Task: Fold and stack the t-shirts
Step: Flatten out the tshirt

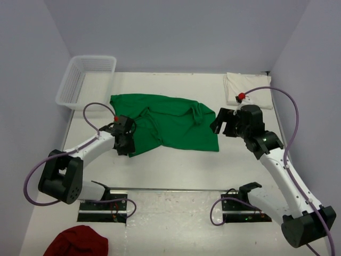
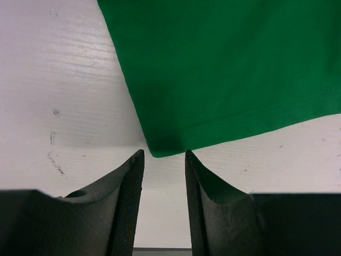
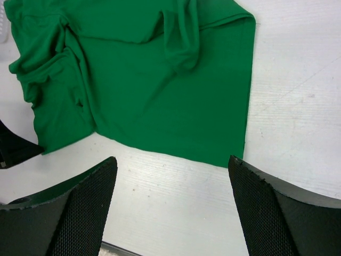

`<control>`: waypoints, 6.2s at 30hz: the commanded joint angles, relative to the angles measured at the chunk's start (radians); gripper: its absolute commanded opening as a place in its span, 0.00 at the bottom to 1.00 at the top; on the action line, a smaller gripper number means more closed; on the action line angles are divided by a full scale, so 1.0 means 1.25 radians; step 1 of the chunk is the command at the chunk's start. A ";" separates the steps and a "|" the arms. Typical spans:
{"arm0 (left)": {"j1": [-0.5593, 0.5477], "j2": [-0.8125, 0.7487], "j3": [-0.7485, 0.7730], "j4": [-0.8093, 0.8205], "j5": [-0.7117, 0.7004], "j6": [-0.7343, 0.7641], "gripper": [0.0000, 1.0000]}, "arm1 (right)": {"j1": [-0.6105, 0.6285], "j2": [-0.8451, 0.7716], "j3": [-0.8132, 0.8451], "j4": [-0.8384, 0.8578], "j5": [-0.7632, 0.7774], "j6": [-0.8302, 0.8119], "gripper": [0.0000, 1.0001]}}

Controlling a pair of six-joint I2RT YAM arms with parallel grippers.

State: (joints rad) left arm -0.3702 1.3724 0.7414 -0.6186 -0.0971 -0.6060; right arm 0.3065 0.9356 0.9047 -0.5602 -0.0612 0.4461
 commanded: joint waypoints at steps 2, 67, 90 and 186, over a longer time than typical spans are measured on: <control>0.016 0.002 -0.013 0.053 0.046 0.022 0.38 | -0.002 0.021 0.005 0.006 0.020 -0.013 0.85; 0.053 -0.090 0.155 -0.051 0.213 0.066 0.00 | -0.019 0.455 -0.066 0.025 0.054 0.205 0.65; 0.057 -0.165 0.143 -0.067 0.265 0.080 0.00 | -0.011 0.473 -0.056 0.005 0.098 0.241 0.16; 0.007 -0.021 0.979 0.016 0.094 0.329 0.00 | 0.025 0.173 0.659 -0.385 0.400 -0.094 0.00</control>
State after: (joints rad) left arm -0.3679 1.2686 2.0705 -0.6254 0.0952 -0.2157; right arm 0.3401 1.0744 1.7905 -1.1236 0.3687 0.3019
